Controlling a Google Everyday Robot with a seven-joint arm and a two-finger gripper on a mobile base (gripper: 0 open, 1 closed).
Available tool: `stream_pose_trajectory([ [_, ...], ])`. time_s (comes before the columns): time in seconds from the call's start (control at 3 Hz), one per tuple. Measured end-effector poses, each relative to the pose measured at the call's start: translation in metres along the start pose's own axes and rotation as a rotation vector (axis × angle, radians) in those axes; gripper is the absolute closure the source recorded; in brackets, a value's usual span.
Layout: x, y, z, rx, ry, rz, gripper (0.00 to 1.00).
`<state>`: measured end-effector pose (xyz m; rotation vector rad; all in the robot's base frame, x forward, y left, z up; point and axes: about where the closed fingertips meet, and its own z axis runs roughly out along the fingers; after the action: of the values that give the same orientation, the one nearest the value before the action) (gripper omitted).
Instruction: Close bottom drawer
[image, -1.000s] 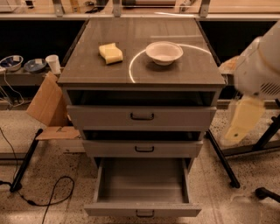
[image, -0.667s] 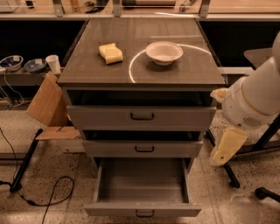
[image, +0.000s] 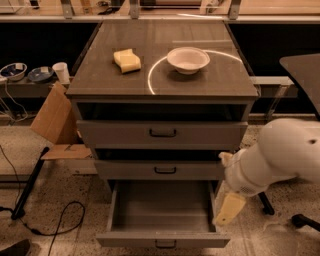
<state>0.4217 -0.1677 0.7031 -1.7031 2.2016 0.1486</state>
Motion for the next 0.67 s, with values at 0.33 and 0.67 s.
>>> stream_pose_trajectory([
  [0.33,0.018,0.05,0.1,-0.093,-0.013,0.016,0.0],
  [0.67,0.034,0.09,0.171,-0.145,-0.06,0.048,0.0],
])
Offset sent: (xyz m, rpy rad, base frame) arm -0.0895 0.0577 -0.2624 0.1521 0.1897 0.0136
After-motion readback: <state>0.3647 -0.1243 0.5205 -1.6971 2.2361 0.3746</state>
